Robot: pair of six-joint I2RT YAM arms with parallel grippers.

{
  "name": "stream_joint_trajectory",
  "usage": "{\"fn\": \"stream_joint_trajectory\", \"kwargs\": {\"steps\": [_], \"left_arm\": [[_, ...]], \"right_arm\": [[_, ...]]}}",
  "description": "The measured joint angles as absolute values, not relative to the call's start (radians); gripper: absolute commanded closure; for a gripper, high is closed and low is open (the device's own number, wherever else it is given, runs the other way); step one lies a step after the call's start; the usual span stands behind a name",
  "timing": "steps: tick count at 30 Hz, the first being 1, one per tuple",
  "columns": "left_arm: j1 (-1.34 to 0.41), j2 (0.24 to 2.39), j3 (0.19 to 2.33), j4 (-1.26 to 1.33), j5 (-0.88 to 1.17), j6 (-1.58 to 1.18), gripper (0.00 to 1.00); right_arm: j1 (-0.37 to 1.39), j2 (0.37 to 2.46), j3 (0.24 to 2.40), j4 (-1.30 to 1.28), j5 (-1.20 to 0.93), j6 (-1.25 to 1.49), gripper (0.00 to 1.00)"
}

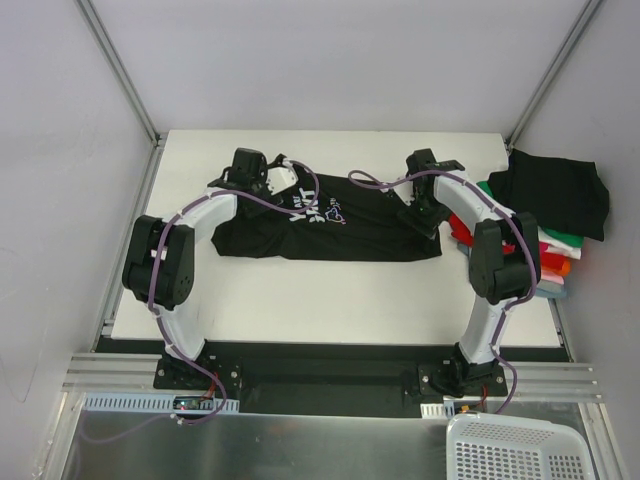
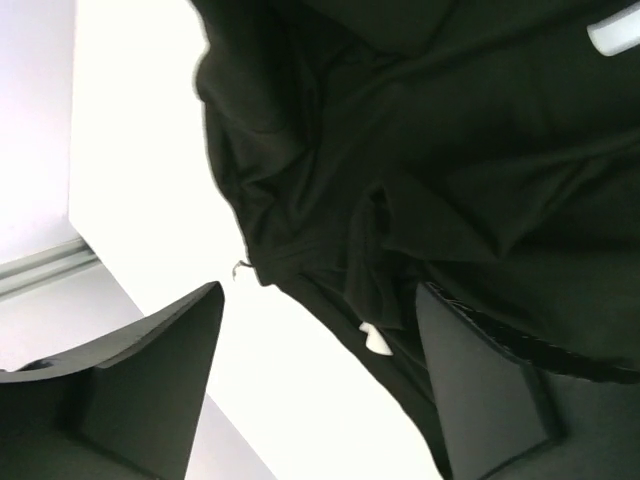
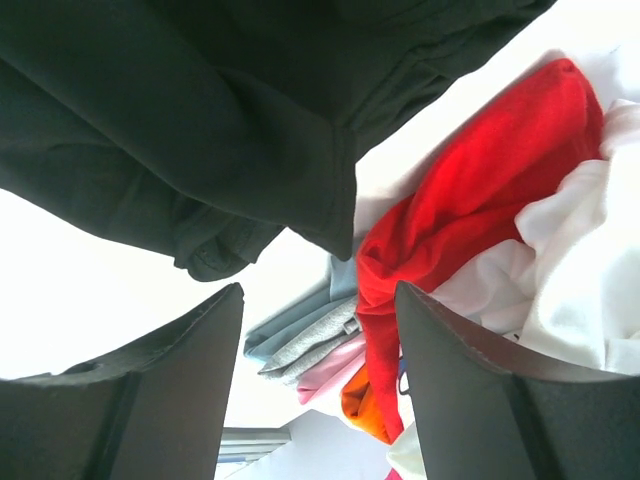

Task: Fold and stack the t-shirts
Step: Fold the tshirt

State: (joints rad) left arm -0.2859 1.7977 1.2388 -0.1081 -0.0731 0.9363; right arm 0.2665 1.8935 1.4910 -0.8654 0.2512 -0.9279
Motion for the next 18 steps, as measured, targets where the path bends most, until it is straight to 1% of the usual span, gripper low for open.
{"fn": "stream_joint_trajectory", "kwargs": {"steps": [5,18], "left_arm": [[-0.279,1.810,1.248,-0.067,-0.093,0.927,0.08],[-0.273,1.846,1.386,-0.035,-0.114,0.870,0.07]], "right_arm": [[0.266,1.892,1.491,-0.849,0.263,-0.926,0.34],[0.266,1.892,1.496,-0.778,0.311,-0.907,0.35]]}}
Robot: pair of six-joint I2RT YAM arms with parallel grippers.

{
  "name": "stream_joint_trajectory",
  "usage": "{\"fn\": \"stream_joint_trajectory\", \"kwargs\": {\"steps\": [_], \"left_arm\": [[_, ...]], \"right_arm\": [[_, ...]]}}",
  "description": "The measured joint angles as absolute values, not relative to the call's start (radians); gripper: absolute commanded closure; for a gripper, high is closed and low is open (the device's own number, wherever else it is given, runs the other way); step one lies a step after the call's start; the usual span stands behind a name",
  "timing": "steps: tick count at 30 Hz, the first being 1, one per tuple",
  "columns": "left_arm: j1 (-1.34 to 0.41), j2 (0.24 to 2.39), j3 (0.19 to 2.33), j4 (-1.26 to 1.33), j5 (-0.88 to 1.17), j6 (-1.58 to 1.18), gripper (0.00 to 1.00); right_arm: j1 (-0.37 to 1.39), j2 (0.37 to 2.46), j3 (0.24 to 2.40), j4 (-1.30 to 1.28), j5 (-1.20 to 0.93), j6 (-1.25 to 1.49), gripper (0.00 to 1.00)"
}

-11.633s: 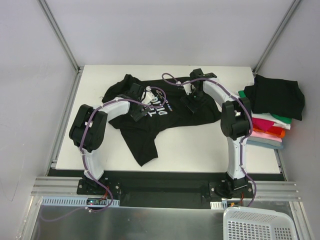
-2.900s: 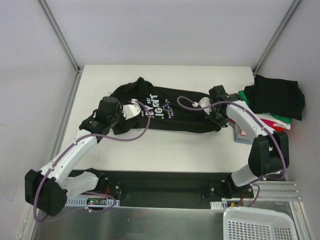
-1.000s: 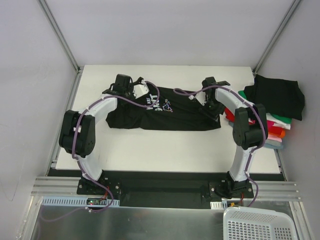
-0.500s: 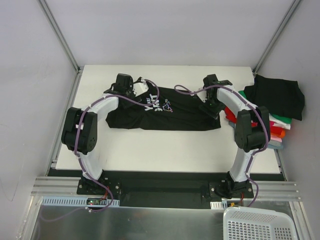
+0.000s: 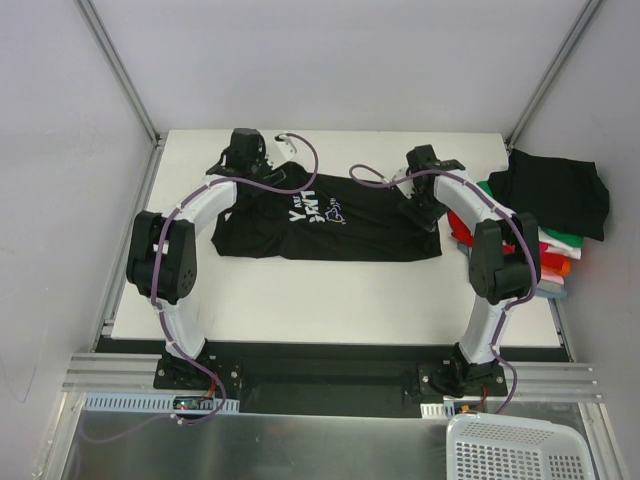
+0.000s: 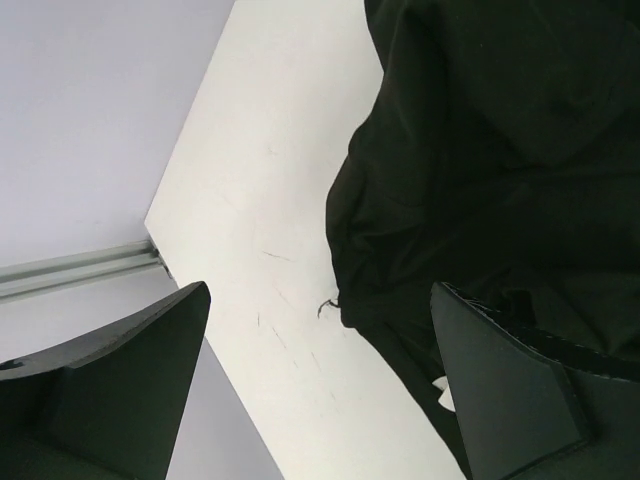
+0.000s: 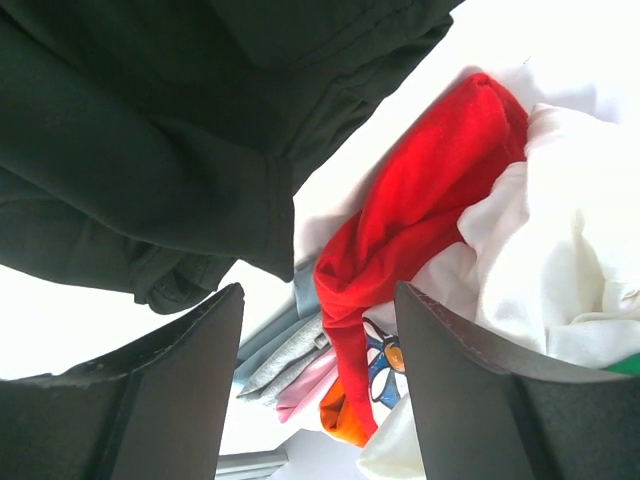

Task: Fold and stack the t-shirts
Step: Fold the tshirt

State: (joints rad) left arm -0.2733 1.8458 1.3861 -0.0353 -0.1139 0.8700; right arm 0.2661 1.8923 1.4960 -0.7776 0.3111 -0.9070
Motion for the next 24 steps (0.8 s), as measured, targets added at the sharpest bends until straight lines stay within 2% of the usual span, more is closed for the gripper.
{"fn": "stream_joint_trajectory", "kwargs": {"steps": [6,17,24], "left_arm": [[-0.273,1.842,1.381,-0.019,-0.115,0.862,0.06],[-0.303,1.631,1.124,-0.031,-0.088,0.851,0.06],[-0.311,1.617,1.112,-0.033,-0.052,0.844,0.07]], "right_arm": [[0.266,1.892,1.492,-0.767,0.317,-0.905,0.36],[0.266,1.860,1.425,-0.765,0.317,-0.897,0.37],[0.266,1.851,1.398,-0.760,0.317,-0.893,0.38]]}}
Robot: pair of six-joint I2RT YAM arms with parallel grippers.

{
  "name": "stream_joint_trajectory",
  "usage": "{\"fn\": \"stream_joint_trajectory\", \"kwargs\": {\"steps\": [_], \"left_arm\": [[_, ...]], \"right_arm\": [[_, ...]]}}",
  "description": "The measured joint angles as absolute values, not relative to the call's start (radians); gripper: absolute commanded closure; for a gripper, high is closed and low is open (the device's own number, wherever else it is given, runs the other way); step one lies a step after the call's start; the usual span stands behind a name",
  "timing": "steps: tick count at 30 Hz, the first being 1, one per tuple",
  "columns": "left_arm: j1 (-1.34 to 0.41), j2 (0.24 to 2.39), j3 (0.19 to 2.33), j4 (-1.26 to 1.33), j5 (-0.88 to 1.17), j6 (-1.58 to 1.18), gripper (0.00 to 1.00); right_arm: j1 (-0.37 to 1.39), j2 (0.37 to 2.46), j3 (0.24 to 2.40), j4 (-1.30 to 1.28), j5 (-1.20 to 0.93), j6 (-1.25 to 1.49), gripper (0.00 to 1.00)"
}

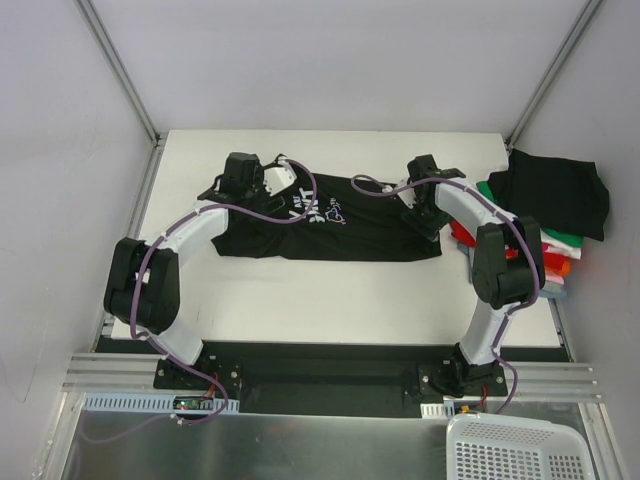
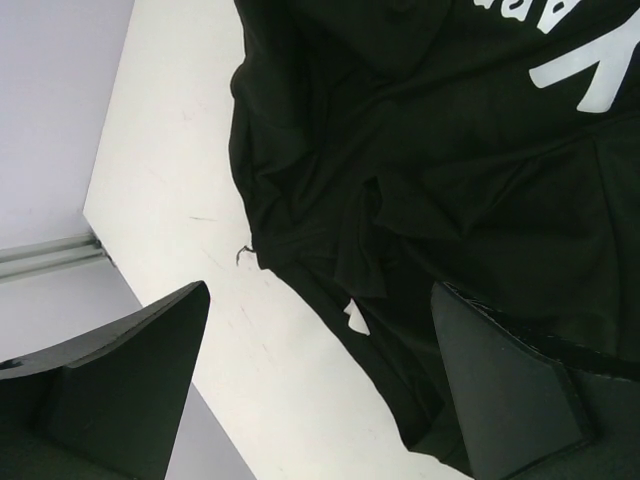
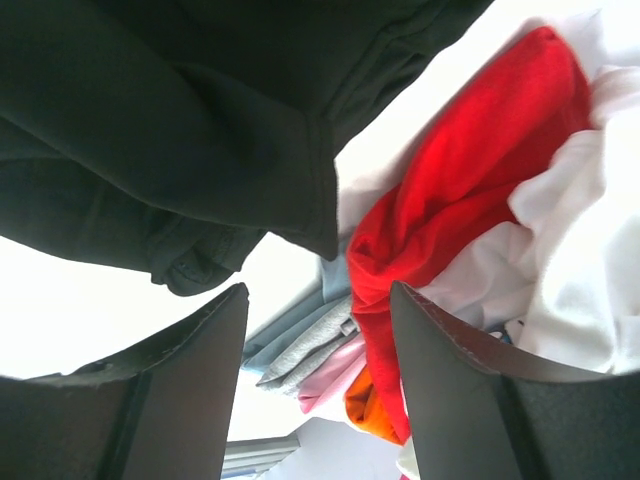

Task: Fold and stack the t-shirts
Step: Fold the tshirt

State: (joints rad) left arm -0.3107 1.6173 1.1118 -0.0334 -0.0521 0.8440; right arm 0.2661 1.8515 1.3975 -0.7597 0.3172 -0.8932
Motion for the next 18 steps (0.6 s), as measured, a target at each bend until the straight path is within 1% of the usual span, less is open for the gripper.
{"fn": "stream_joint_trajectory", "kwargs": {"steps": [10,12,17,18], "left_arm": [[-0.314,1.730,1.122,-0.036,-0.014,0.820,0.08],[-0.315,1.740,1.122,-0.036,-0.006,0.817,0.10],[-0.315,1.758,1.129,-0.035,-0.003,0.806,0.19],[-0.315,1.766,1.136,-0.035,-0.003,0.804,0.24]], "right_arm": [[0.264,1.851,1.368,-0.744,0.318,-0.892,0.39],[0.262,1.851,1.368,-0.742,0.318,-0.892,0.40],[0.260,1.851,1.368,-0.737,0.317,-0.891,0.40],[0.260,1.851,1.368,-0.736,0.317,-0.891,0.41]]}}
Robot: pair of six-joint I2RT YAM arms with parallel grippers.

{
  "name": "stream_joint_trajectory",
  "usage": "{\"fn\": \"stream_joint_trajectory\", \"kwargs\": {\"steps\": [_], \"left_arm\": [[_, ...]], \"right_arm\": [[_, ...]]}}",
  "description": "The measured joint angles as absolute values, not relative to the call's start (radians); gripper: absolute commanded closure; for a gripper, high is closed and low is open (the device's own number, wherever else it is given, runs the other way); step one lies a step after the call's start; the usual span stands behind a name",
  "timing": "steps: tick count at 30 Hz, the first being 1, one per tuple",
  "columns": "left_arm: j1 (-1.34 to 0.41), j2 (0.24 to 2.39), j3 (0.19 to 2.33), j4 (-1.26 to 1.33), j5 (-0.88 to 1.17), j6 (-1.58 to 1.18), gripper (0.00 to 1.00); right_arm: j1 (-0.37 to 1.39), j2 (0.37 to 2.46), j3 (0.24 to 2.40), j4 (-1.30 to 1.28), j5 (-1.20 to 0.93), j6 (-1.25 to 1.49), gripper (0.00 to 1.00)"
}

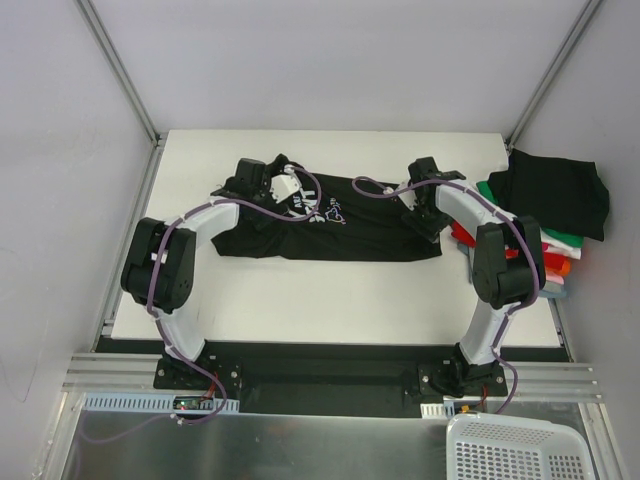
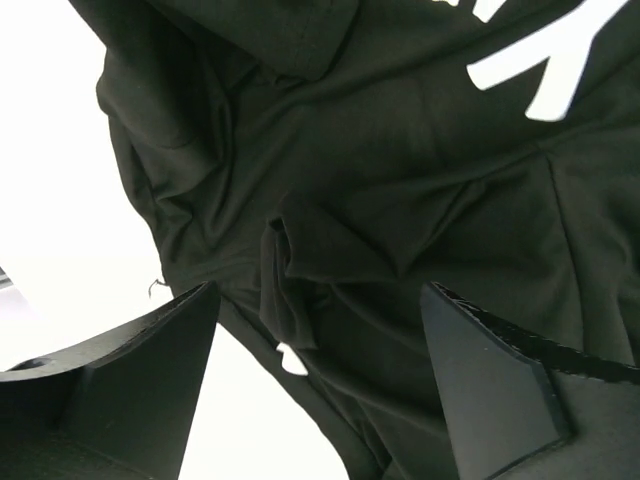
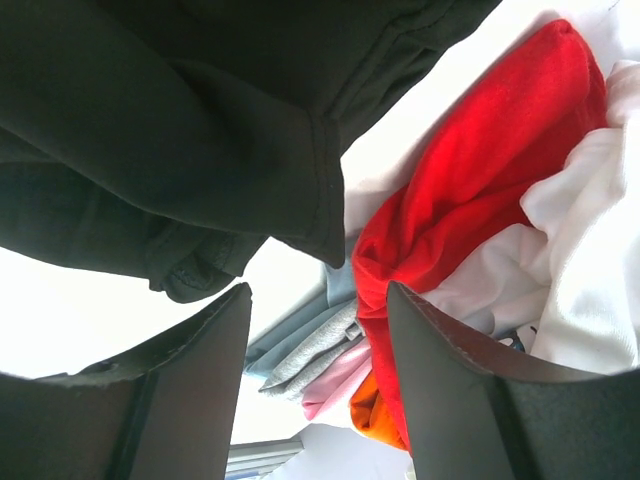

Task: Fold and stack the t-shirts
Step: Fold the tshirt

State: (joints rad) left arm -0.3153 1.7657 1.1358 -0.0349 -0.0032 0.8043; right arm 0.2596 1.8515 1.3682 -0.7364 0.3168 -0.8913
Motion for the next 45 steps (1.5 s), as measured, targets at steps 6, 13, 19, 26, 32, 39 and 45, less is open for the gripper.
{"fn": "stream_joint_trajectory", "kwargs": {"steps": [6,13,19,26,32,39,45], "left_arm": [[-0.315,1.826,1.181,-0.034,-0.004,0.799,0.51],[-0.315,1.868,1.208,-0.033,-0.003,0.796,0.86],[-0.315,1.868,1.215,-0.034,-0.002,0.794,1.00],[-0.315,1.869,1.257,-0.036,-0.002,0.790,1.00],[-0.315,1.908,1.343,-0.033,-0.005,0.769,1.00],[-0.315,1.980,1.404,-0.033,-0.027,0.753,0.82],[-0.315,1.995,1.406,-0.033,-0.043,0.741,0.38]], "right_arm": [[0.259,1.851,1.357,-0.730,0.317,-0.891,0.41],[0.257,1.851,1.336,-0.729,0.317,-0.891,0.42],[0.251,1.851,1.333,-0.728,0.316,-0.891,0.42],[0.250,1.851,1.333,-0.728,0.314,-0.891,0.43],[0.250,1.851,1.333,-0.728,0.314,-0.891,0.43],[0.250,1.851,1.333,-0.729,0.314,-0.891,0.43],[0.250,1.851,1.333,-0.729,0.314,-0.891,0.43]]}}
